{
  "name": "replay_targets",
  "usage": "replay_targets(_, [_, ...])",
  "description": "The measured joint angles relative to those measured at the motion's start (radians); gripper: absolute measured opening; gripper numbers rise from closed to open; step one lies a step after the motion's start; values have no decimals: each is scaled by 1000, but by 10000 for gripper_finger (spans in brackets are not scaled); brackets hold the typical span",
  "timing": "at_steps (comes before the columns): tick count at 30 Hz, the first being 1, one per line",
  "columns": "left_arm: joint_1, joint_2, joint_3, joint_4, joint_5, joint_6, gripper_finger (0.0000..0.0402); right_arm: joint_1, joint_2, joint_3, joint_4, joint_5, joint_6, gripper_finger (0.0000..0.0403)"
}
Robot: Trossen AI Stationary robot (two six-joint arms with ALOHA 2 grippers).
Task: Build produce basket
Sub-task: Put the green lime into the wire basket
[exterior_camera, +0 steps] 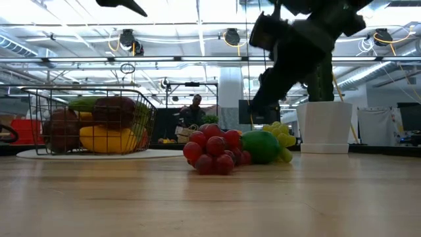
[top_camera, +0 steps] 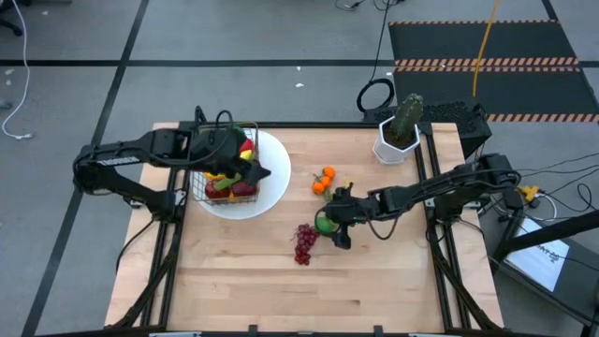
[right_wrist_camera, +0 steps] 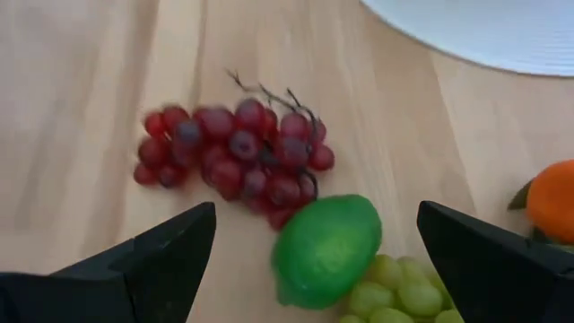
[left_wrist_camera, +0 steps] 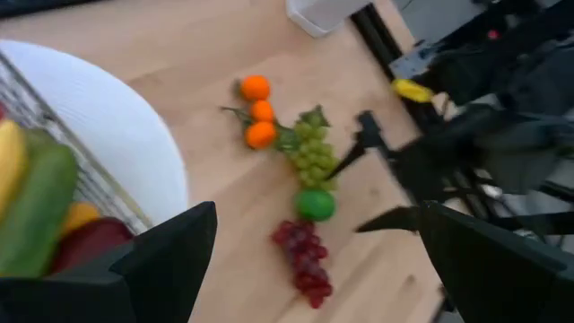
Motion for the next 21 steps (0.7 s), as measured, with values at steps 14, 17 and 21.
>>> replay_targets(14, [-222, 11, 0, 2, -203, -249, 381, -53, 165, 0, 31, -88, -124, 380])
replay_targets(17, [-249, 17, 0, 3, -239, -283, 381, -57, 176, 0, 32, -88, -113, 378])
replay_targets(21, [-266, 31, -1, 1, -265, -308, 381, -58, 178, 0, 30, -87, -106, 365])
